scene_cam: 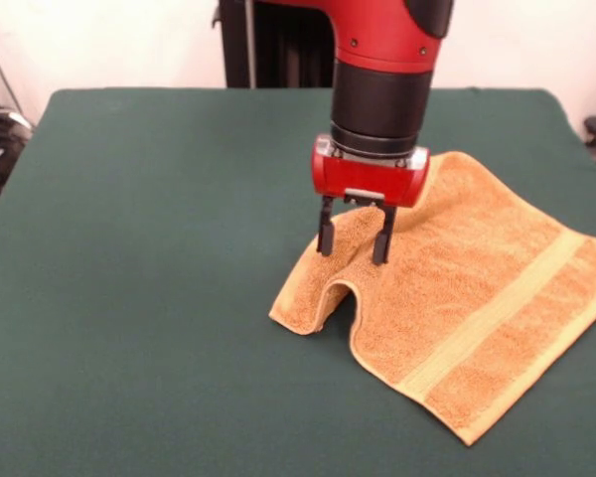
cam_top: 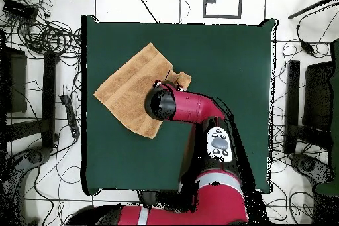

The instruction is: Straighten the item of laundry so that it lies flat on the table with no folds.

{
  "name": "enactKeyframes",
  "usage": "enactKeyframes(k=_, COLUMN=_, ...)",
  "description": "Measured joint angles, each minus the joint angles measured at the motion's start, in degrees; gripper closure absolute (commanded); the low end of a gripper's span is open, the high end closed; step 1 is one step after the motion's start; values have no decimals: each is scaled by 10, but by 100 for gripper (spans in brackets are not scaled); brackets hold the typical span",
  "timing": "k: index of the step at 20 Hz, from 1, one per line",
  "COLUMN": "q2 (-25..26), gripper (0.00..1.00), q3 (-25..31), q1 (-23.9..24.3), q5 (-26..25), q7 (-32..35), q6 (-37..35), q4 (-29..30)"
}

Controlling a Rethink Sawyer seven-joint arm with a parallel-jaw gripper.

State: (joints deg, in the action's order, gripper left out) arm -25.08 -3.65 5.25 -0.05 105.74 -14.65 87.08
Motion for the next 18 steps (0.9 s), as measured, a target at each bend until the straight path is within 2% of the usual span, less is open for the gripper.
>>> enactKeyframes(k=18, q2=-32, gripper=0, q3=2, q1=14, q5=0, q7=0, q6=0, q4=2)
